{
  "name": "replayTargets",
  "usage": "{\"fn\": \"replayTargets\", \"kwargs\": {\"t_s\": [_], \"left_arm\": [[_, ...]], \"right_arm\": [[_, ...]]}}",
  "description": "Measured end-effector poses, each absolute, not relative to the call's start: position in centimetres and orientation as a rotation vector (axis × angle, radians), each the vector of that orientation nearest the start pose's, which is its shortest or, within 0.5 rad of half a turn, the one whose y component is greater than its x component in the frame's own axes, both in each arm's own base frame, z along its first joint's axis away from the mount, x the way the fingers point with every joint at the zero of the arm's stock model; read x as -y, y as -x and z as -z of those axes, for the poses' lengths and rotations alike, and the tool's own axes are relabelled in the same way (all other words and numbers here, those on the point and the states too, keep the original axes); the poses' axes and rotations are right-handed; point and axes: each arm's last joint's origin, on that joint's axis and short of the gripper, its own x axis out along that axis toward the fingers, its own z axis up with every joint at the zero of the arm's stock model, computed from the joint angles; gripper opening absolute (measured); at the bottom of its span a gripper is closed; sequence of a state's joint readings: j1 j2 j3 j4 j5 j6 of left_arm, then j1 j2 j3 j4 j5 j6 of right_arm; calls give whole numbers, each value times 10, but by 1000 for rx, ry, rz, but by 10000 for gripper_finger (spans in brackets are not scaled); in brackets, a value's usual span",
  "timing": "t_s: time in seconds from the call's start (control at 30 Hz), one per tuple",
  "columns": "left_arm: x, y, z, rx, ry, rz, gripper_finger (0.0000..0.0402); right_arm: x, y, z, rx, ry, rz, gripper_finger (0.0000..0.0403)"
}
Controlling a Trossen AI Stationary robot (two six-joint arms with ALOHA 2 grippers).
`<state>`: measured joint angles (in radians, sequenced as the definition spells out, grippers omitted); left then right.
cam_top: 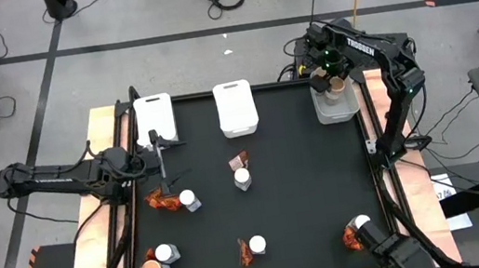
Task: Sort spices by type
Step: Put the gold seasoning bottle into the gray bin
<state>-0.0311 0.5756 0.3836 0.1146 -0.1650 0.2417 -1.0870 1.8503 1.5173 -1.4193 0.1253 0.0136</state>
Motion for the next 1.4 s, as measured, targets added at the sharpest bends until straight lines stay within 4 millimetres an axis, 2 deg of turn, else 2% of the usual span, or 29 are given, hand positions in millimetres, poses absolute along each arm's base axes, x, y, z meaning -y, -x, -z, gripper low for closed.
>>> {"fn": "replayTargets", "kwargs": {"t_s": [0.27,0.4,0.6,0.77,0.9,1.1,1.23,1.4], "left_arm": [[0,-147,-252,-93,-249,-124,367],[0,-147,-252,-93,-249,-124,367],[0,-147,-252,-93,-249,-124,367],[0,-147,-252,-91,-210,-126,367],[0,-145,-255,-142,-156,-124,367],[5,-142,-262,-237,-8,-82,367],[15,-144,-283,-267,77,15,367],[36,-154,-309,-418,138,109,367]], "right_arm": [[289,-148,-240,-1657,-845,841,325],[288,-148,-246,-1671,-850,835,325],[289,-151,-272,-1649,-853,863,325],[278,-172,-305,-1509,-773,813,325],[254,-202,-324,-1413,-627,733,325],[202,-256,-348,-1214,-352,568,325],[166,-290,-358,-1094,-193,441,325],[117,-318,-362,-1035,-82,296,325]]}}
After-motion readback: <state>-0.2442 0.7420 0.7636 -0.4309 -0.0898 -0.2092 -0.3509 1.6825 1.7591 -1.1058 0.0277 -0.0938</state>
